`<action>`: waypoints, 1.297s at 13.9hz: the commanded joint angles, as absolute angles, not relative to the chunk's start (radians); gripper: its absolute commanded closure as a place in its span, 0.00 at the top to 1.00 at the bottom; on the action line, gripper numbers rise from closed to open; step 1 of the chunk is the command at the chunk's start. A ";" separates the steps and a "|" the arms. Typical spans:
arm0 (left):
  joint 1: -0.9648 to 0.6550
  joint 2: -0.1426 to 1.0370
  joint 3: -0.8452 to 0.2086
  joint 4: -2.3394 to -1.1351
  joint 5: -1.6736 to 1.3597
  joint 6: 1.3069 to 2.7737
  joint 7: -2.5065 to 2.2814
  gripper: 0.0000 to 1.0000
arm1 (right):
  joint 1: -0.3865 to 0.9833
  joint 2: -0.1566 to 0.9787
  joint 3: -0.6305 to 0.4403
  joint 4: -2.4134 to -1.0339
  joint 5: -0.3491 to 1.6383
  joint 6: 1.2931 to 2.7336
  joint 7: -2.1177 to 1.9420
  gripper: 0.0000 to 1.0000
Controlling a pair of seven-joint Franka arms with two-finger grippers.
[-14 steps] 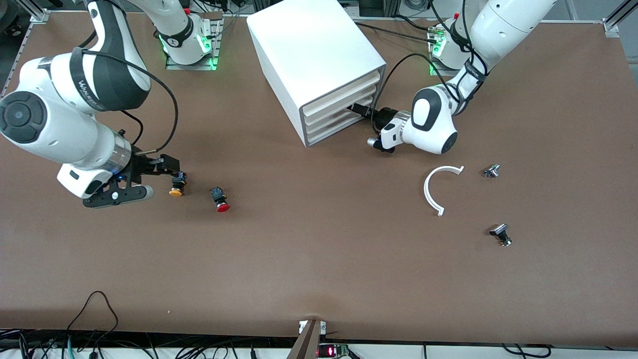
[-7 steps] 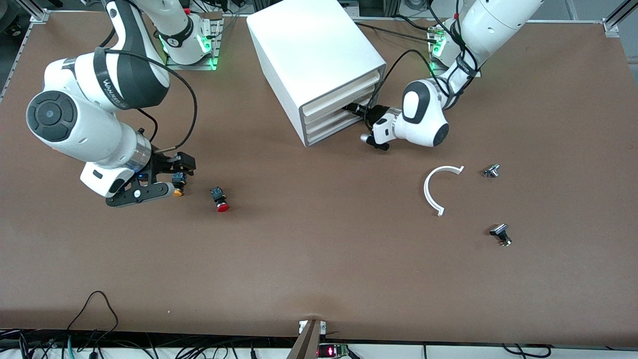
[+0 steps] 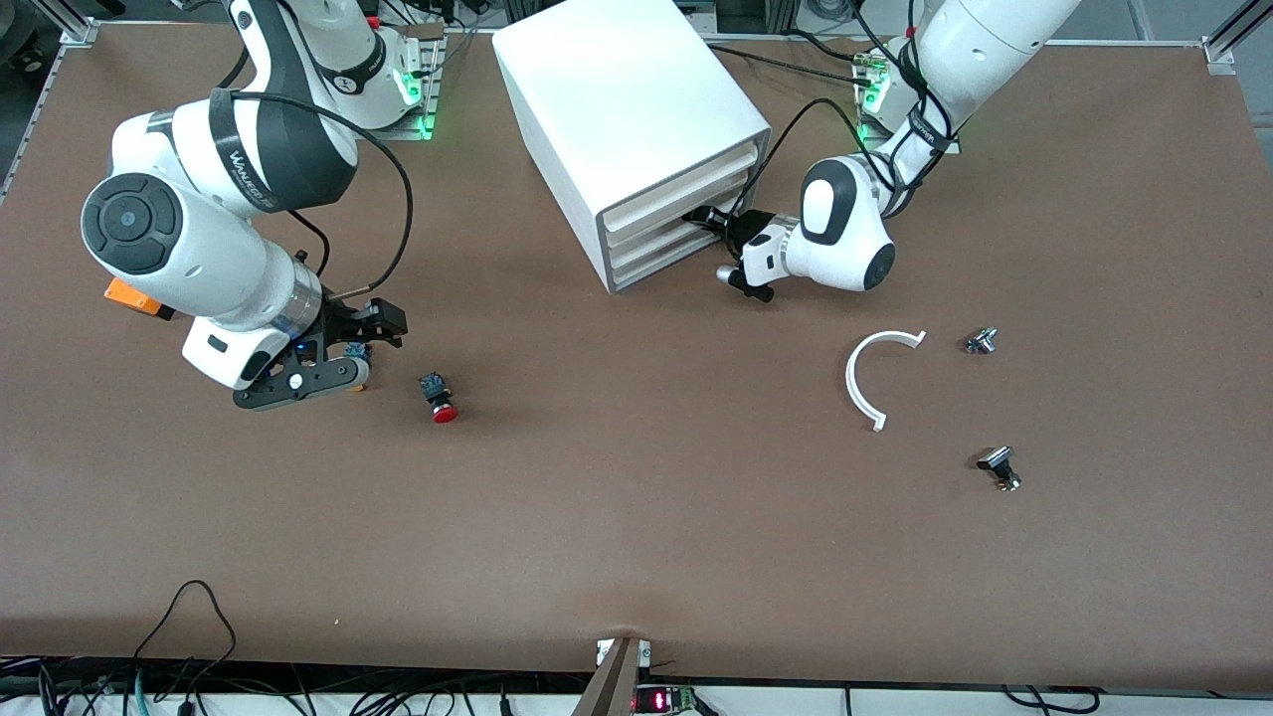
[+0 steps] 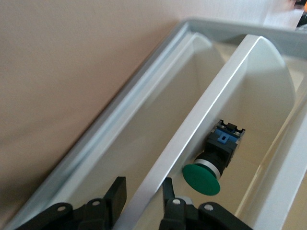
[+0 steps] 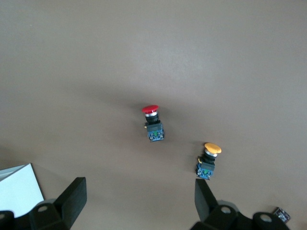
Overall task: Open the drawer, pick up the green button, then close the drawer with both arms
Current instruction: 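Pull the drawer open with the left gripper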
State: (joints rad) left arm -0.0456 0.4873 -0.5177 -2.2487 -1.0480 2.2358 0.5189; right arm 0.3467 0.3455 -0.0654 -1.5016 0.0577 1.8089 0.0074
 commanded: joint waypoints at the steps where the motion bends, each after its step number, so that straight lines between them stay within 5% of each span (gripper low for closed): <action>1: -0.051 0.503 -0.419 -2.157 -0.962 2.329 0.523 0.00 | 0.373 0.350 -0.052 -1.489 0.064 1.833 0.006 1.00; 8: -0.023 0.511 -0.348 -2.069 -0.908 2.329 0.523 0.00 | 0.391 0.376 0.024 -1.488 0.064 1.936 0.002 1.00; 9: -0.021 0.509 -0.348 -2.071 -0.910 2.329 0.526 0.99 | 0.391 0.382 0.058 -1.483 0.063 1.953 -0.002 1.00; 12: -0.015 0.509 -0.348 -2.068 -0.925 2.365 0.525 1.00 | 0.400 0.434 0.144 -1.390 0.057 1.948 -0.005 1.00; 18: 0.105 0.425 -0.347 -2.000 -0.910 2.405 0.525 1.00 | 0.518 0.521 0.153 -1.310 0.067 1.947 -0.257 1.00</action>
State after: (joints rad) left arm 0.0225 0.4842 -0.3460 -2.0170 -0.9404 2.4232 0.5480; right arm 0.4875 0.4717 0.1551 -1.3800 0.0574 1.9573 -0.1466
